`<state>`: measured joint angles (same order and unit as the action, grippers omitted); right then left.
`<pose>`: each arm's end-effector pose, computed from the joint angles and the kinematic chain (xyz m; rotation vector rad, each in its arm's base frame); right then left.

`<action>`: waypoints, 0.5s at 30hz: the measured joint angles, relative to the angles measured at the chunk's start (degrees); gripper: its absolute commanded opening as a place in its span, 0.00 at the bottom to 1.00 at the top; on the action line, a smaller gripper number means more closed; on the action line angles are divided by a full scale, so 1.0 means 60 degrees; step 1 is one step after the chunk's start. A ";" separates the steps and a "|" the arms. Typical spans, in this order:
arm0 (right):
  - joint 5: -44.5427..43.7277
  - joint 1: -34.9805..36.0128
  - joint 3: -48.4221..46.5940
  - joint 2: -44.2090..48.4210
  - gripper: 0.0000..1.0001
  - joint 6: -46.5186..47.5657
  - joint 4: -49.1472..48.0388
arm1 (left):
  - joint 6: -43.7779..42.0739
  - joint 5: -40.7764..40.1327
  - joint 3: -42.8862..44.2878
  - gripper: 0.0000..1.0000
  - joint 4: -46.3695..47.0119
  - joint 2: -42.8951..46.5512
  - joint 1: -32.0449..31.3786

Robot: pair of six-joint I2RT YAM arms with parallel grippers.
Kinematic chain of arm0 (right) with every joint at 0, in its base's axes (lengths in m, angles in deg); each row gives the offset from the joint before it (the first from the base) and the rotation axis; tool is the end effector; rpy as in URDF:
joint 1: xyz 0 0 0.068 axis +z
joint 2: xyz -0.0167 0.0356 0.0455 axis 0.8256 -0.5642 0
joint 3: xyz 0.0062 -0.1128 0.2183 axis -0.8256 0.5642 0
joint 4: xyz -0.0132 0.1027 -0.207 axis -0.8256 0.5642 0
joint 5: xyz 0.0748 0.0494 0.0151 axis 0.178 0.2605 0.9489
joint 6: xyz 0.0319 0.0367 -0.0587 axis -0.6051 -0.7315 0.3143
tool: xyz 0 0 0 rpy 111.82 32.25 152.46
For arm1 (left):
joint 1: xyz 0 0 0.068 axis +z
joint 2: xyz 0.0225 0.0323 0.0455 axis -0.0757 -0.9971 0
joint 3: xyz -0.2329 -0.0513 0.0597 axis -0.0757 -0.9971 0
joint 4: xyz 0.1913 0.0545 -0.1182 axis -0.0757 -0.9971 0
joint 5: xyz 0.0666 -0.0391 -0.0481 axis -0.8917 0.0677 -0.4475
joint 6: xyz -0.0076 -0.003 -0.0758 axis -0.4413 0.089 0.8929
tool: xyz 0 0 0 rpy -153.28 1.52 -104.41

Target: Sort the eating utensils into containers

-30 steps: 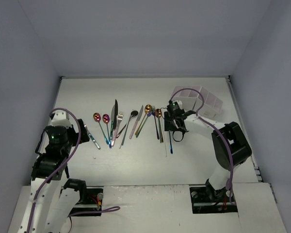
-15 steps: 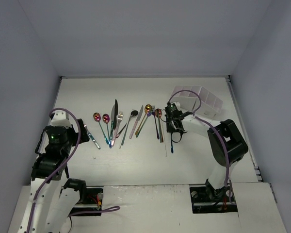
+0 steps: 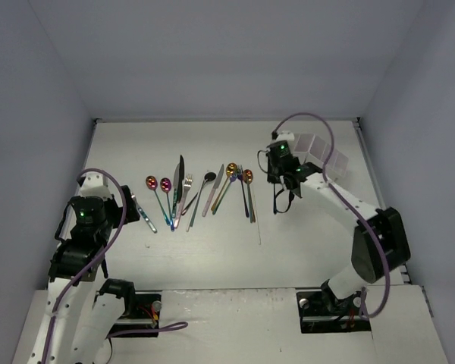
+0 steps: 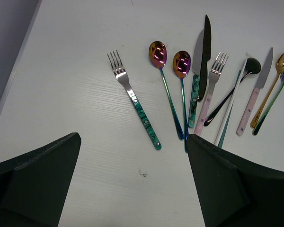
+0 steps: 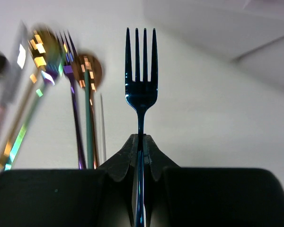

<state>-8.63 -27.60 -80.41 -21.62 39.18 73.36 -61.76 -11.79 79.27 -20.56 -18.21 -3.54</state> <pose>0.3151 0.1507 0.2340 -0.0439 2.1356 0.2216 0.1425 -0.0099 0.2940 -0.2808 1.9490 -0.1540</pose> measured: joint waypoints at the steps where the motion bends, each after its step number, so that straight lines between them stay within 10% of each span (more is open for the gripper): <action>1: -0.0116 -0.0152 -0.0310 0.0313 0.00 0.0098 0.0006 | 0.0000 0.0000 0.0000 0.93 0.0000 0.0000 0.0000; 15: -0.1080 -0.4093 -0.0632 0.1955 0.00 0.0457 -0.3849 | 0.0000 -0.0037 -0.0005 0.93 0.0004 0.0000 0.0000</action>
<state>-15.11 -52.16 -84.20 -9.89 41.92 50.27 -61.76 -12.02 79.24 -20.54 -18.21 -3.54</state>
